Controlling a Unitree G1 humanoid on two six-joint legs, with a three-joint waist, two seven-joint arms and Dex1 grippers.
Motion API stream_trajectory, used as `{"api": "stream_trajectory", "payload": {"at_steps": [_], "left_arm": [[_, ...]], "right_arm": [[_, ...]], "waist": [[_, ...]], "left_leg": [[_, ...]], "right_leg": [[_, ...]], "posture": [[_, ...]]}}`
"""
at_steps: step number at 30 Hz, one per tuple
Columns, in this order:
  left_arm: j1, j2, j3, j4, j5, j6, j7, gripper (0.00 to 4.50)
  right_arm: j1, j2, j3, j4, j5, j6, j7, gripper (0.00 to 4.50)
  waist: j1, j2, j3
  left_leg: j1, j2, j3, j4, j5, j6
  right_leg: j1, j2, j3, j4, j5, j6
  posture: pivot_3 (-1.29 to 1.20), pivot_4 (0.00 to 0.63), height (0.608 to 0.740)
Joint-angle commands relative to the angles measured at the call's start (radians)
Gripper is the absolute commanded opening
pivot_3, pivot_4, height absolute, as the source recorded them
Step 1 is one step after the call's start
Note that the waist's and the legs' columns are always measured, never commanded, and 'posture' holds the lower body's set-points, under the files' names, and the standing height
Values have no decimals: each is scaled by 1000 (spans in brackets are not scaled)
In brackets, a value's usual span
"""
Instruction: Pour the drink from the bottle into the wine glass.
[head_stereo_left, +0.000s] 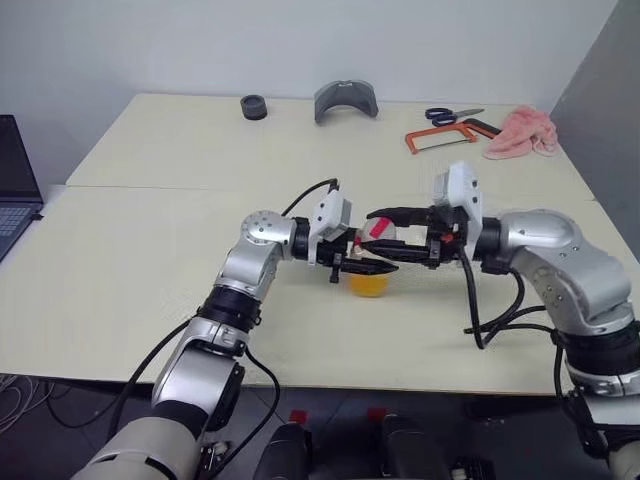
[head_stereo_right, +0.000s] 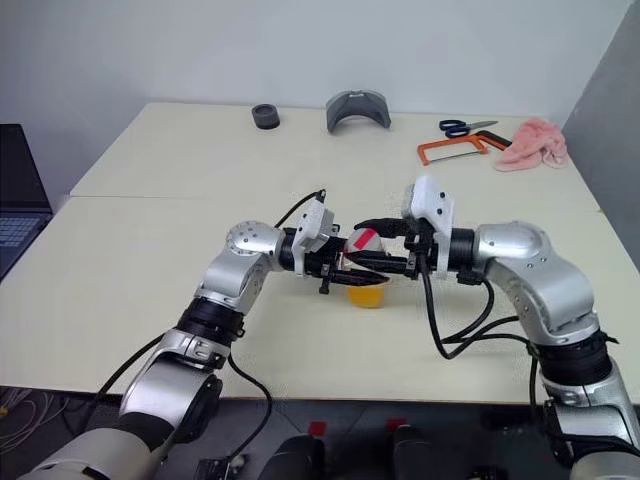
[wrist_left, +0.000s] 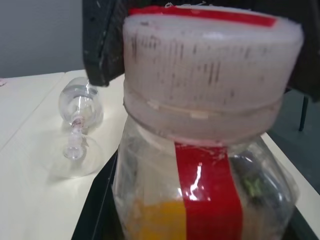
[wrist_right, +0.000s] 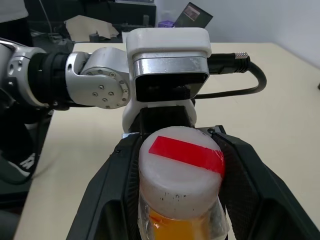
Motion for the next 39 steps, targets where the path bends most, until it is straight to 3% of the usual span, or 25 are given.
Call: {"api": "stream_trajectory", "payload": {"at_steps": [1,5,11,18,28,39], "left_arm": [[-3,9,44,-4,-11,5,49,1661],[14,1,54,-25,-20,10,77,1659],[30,-12,67,-46,-30,16,112,1653],[49,-26,64,-79,-34,28,123,1653],[55,-28,70,-87,-34,27,138,1653],[57,-28,74,-83,-35,19,156,1636]], "right_arm": [[43,29,-56,-82,41,-21,-35,2227],[101,52,-104,-176,48,-5,-128,3525],[165,125,-59,-307,-12,-4,-311,3531],[146,179,15,-236,-178,-89,-419,3531],[170,140,-31,-203,-213,-105,-413,3531],[211,129,-119,-268,-103,-31,-419,3531]], "waist": [[0,0,0],[0,0,0],[0,0,0],[0,0,0],[0,0,0],[0,0,0]], "left_leg": [[-1,0,0,0,0,0],[0,1,-2,0,0,0],[0,1,-4,1,0,0],[0,0,-3,1,0,-1],[0,0,-2,1,0,-1],[0,0,-2,1,0,0]], "right_leg": [[0,0,0,0,0,0],[-1,0,1,1,0,0],[-1,-1,1,2,0,0],[-1,-1,1,2,0,0],[-1,-1,1,2,0,0],[-1,-1,1,2,0,0]], "posture": [[0,150,740],[0,150,740],[0,150,740],[0,150,740],[0,150,740],[0,150,740]]}}
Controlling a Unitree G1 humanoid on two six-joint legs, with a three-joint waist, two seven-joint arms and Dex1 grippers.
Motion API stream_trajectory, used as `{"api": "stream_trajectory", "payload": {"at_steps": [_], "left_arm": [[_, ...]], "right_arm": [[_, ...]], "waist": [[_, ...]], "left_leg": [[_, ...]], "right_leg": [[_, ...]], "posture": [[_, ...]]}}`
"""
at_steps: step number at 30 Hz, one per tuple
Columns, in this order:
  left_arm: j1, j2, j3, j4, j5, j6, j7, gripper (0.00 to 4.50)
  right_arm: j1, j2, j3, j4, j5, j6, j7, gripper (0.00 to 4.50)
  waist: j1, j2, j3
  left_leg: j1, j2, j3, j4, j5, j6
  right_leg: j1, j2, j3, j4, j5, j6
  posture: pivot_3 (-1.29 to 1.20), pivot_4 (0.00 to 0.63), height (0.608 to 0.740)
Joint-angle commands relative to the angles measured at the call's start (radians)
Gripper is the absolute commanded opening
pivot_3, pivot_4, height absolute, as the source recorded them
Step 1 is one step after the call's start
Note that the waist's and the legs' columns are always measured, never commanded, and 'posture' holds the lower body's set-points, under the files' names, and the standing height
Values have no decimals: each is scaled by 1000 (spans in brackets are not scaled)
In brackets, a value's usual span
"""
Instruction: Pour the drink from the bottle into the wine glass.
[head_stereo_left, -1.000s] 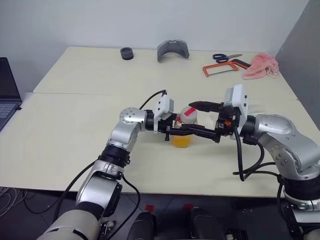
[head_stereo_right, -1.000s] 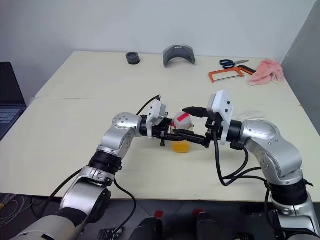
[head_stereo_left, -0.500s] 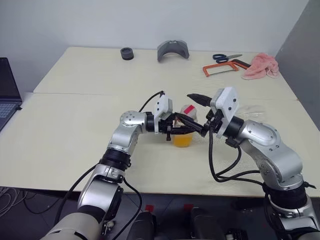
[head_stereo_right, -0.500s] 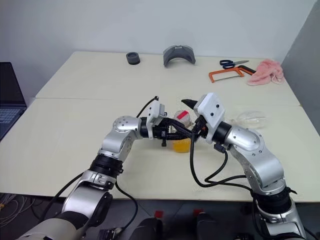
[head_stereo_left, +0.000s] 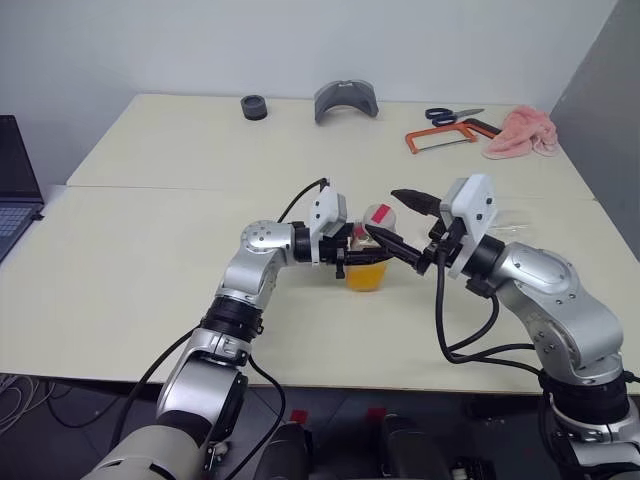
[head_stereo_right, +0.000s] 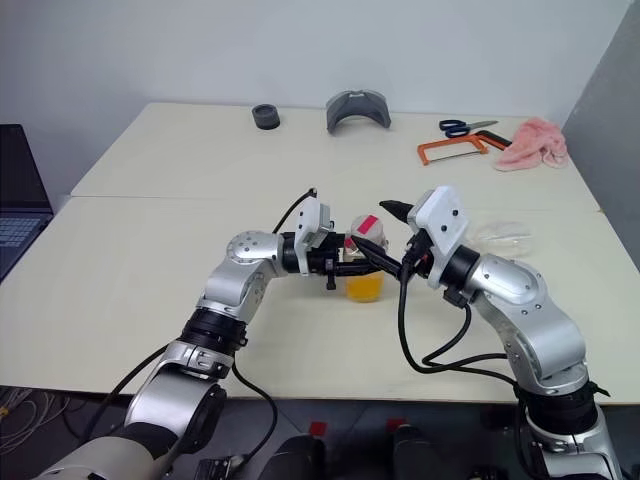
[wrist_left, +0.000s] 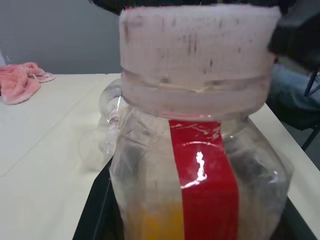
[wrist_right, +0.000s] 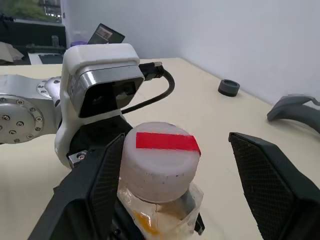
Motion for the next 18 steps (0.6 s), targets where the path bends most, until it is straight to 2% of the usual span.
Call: {"api": "stream_trajectory", "payload": {"at_steps": [1,14,18], "left_arm": [[-2,0,24,-35,-27,-15,2,1636],[-8,-10,40,-30,-28,-27,29,1636],[-6,-10,42,-35,-28,-23,28,1636]], "right_arm": [[5,-17,-53,-42,18,11,-17,3531],[61,-104,-100,-61,65,41,21,3531],[65,-114,-133,-108,164,76,45,3531]], "waist": [[0,0,0],[0,0,0],[0,0,0]], "left_leg": [[0,0,0,0,0,0],[0,0,1,0,0,0],[0,0,2,0,0,0]], "right_leg": [[0,0,0,0,0,0],[0,0,0,0,0,0],[0,0,0,0,0,0]], "posture": [[0,150,740],[0,150,740],[0,150,740]]}}
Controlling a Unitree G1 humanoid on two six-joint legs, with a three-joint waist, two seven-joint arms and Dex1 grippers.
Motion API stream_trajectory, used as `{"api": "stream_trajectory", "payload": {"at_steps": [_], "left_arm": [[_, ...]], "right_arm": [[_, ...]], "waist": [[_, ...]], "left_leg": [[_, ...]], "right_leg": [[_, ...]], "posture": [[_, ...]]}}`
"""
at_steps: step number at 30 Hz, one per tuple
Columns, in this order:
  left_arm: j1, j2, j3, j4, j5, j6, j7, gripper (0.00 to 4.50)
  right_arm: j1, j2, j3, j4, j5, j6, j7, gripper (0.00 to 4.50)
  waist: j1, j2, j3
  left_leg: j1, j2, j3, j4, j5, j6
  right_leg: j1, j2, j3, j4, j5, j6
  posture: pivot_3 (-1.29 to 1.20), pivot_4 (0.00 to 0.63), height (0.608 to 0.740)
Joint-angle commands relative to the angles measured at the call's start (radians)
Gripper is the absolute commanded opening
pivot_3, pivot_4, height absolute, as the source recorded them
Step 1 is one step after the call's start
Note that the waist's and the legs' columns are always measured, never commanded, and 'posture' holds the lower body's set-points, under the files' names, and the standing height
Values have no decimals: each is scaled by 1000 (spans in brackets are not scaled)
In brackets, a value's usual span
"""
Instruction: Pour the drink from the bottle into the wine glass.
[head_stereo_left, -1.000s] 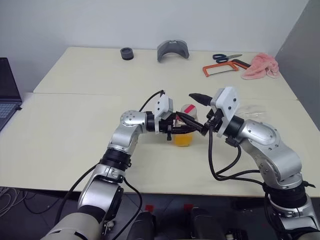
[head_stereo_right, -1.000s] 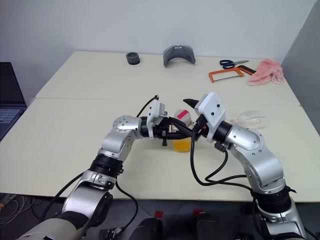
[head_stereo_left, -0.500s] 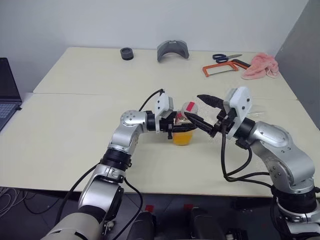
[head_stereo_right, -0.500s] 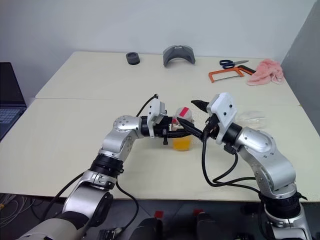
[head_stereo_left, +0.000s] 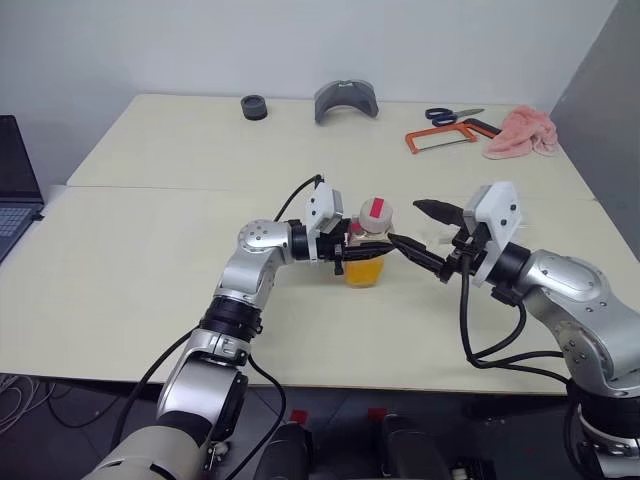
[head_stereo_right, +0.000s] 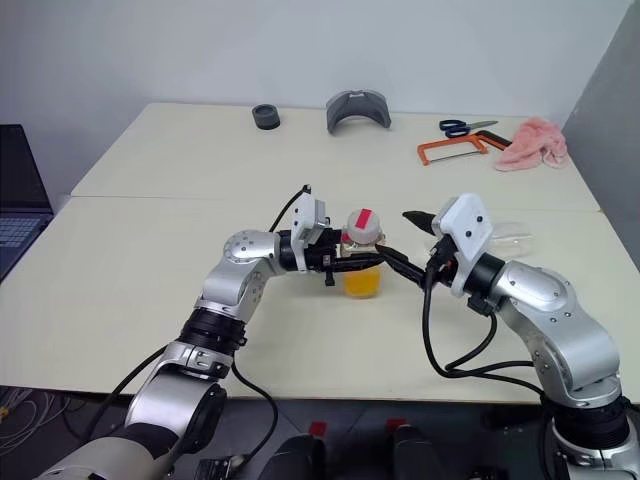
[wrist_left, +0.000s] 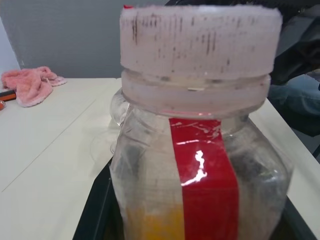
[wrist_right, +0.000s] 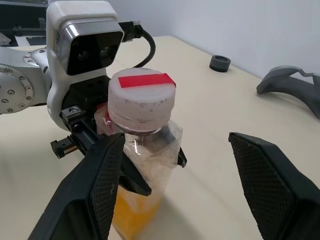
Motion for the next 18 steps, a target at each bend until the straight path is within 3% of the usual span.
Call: {"api": "stream_trajectory", "payload": {"at_steps": [1,8,18], "left_arm": [[-8,-4,16,-35,-26,-14,2,1636],[-6,-14,8,-34,-19,-10,4,1636],[11,-15,17,-45,-35,-36,-26,1636]], "right_arm": [[-19,7,-34,-88,91,21,10,3531],[-125,99,138,-49,-46,-27,-84,3531],[-151,139,149,30,-136,-83,-104,3531]], "waist": [[-1,0,0],[-3,0,0],[0,0,0]], "left_leg": [[0,0,0,0,0,0],[1,0,0,0,0,0],[1,0,-1,0,0,0]], "right_leg": [[0,0,0,0,0,0],[0,1,0,1,0,0],[0,0,0,1,0,0]], "posture": [[0,150,740],[0,150,740],[0,150,740]]}}
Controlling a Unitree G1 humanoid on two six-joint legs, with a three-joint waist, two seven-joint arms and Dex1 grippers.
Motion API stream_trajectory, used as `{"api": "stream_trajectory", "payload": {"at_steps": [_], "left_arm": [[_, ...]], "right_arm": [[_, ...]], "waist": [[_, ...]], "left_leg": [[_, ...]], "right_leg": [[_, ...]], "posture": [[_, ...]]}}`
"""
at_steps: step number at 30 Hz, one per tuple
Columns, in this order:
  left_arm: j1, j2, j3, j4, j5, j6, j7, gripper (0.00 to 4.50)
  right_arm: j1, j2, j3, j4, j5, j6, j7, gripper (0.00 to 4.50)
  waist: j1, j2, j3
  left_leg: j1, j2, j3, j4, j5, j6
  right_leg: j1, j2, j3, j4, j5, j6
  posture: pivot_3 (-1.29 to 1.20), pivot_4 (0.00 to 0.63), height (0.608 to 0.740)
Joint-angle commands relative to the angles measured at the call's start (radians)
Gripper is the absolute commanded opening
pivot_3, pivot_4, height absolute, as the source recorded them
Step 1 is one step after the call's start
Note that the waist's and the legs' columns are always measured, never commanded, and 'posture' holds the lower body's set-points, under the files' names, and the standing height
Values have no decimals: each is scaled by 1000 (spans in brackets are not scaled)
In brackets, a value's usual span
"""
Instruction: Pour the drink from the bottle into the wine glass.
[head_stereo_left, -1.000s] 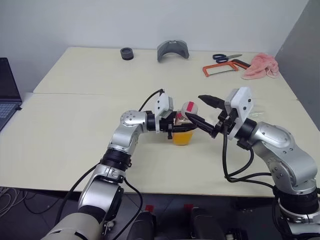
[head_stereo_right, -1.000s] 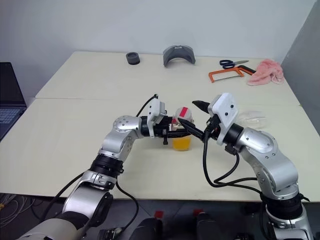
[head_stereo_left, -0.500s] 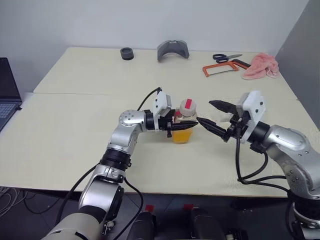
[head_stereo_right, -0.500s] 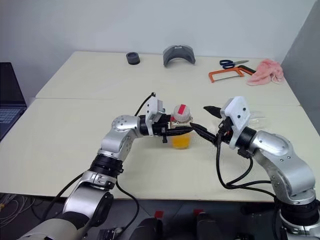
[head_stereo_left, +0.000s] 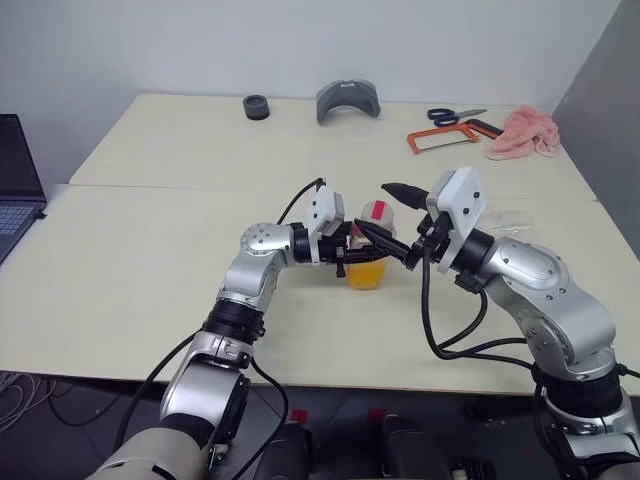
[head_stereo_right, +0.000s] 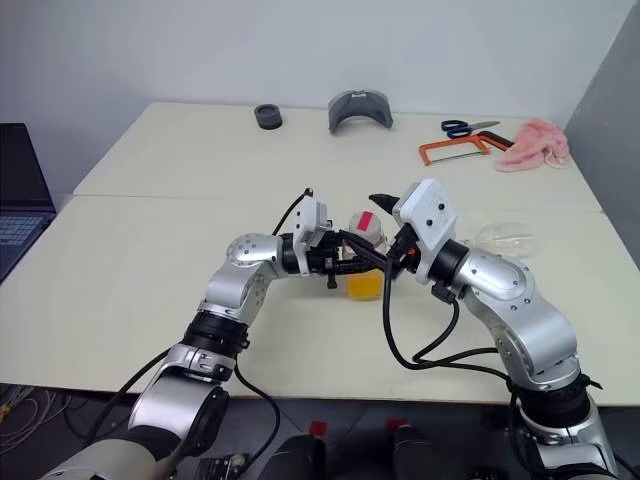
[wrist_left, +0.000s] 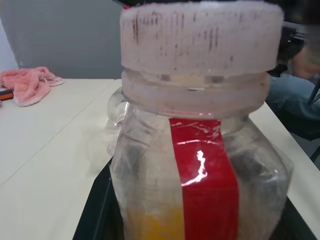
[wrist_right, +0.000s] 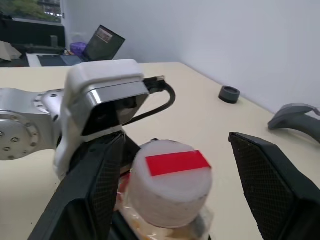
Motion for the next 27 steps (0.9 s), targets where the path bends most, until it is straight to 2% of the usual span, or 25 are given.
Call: {"api": "stream_trajectory", "payload": {"at_steps": [1,15,27], "left_arm": [[-6,0,16,-44,-36,-29,-18,1636],[-12,6,17,-33,-39,-28,-25,1636],[-17,11,22,-24,-40,-28,-26,1635]], "right_arm": [[-13,-4,-25,-13,-18,-26,-5,3531],[40,-60,-114,-55,39,14,12,3531],[58,-91,-124,-63,71,26,24,3531]], "waist": [[0,0,0],[-1,0,0],[0,0,0]], "left_leg": [[0,0,0,0,0,0],[0,0,0,0,0,0],[0,0,0,0,0,0]], "right_leg": [[0,0,0,0,0,0],[0,0,0,0,0,0],[0,0,0,0,0,0]], "posture": [[0,150,740],[0,150,740],[0,150,740]]}}
